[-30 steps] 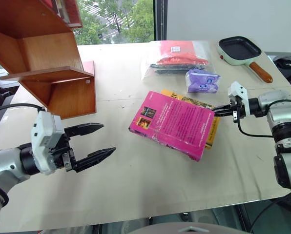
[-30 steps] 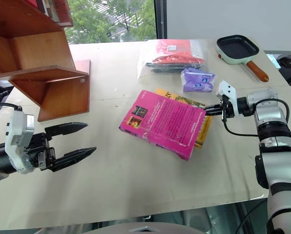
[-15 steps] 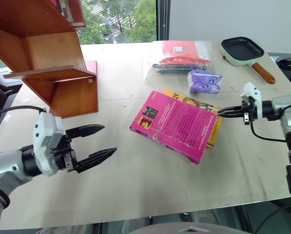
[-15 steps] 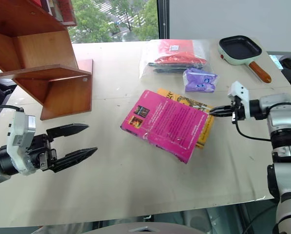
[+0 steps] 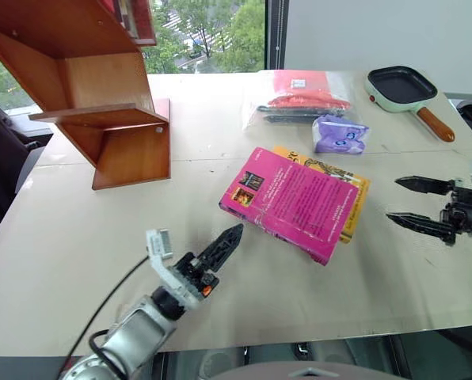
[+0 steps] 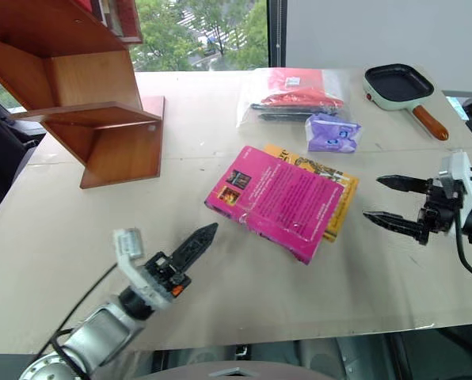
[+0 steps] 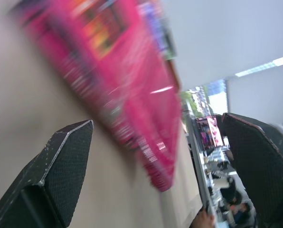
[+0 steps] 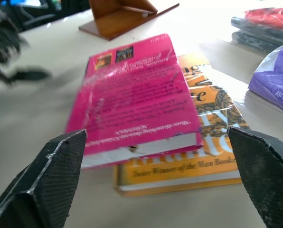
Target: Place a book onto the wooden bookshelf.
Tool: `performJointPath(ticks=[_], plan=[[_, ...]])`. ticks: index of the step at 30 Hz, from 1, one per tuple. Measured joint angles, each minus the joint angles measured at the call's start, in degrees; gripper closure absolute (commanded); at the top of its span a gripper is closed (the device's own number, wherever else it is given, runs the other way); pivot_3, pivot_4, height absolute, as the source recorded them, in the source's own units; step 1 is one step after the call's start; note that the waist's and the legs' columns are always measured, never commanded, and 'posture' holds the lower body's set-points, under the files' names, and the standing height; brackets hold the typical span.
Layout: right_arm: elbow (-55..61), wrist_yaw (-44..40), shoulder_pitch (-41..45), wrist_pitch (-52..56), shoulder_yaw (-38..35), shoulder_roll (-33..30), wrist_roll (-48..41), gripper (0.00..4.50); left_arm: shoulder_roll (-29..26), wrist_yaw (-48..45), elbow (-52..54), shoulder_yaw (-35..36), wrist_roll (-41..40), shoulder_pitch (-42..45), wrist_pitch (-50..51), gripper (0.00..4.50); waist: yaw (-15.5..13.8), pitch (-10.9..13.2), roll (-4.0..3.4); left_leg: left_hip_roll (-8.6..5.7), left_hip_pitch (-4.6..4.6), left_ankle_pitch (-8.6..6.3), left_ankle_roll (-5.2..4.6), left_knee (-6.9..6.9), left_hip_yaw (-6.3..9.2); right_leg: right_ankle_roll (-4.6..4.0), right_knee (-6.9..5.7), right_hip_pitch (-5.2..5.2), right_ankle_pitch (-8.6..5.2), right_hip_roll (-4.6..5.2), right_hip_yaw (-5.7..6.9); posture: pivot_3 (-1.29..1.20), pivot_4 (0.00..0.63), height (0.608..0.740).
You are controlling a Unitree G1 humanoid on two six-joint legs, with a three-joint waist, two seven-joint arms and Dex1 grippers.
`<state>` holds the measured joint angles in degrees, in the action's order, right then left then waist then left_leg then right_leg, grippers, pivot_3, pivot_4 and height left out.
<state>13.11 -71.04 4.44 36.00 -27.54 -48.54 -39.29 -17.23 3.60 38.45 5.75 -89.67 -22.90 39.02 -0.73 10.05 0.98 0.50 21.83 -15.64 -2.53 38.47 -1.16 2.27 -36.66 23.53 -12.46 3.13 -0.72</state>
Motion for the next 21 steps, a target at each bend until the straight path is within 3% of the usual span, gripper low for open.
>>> performJointPath(ticks=[5, 9, 14, 21], plan=[[9.9, 3.1, -8.8, 3.4, -5.1, -0.8, -3.6, 0.05, 2.9, 10.4, -10.3, -3.3, -13.1, 6.2, -1.2, 0.0, -0.2, -0.1, -0.01, -0.03, 0.06, 0.0, 0.0, 0.0, 0.04, 0.02, -0.03, 0.01, -0.01, -0.2, 0.05, 0.0, 0.15, 0.74], [12.7, 4.6, -11.5, 5.4, -8.2, -1.9, -6.4, 0.05, 4.9, 12.7, -13.9, -3.9, -18.6, 9.8, -2.1, 0.0, -0.1, -0.1, -0.06, -0.1, 0.01, 0.0, -0.01, 0.0, -0.11, 0.02, -0.01, 0.0, -0.01, -0.22, 0.06, 0.0, 0.15, 0.74], [17.4, 8.2, -13.4, 6.6, -10.6, -1.9, -9.4, 0.05, 8.8, 12.2, -23.6, -4.0, -20.1, 19.2, -1.8, 0.0, -0.9, -0.6, -0.32, -0.24, -0.06, 0.01, -0.03, 0.08, 0.05, 0.03, -0.02, -0.14, -0.02, -0.26, 0.14, 0.0, 0.15, 0.74], [21.5, 10.8, -19.8, 9.8, -16.7, -1.9, -14.6, 0.05, 12.0, 9.1, -30.8, -4.2, -16.2, 26.0, 1.1, 0.0, -1.6, -0.9, -0.5, -0.26, -0.02, 0.01, -0.03, 0.06, 0.1, 0.02, 0.05, -0.16, -0.02, -0.29, 0.15, 0.0, 0.15, 0.74]])
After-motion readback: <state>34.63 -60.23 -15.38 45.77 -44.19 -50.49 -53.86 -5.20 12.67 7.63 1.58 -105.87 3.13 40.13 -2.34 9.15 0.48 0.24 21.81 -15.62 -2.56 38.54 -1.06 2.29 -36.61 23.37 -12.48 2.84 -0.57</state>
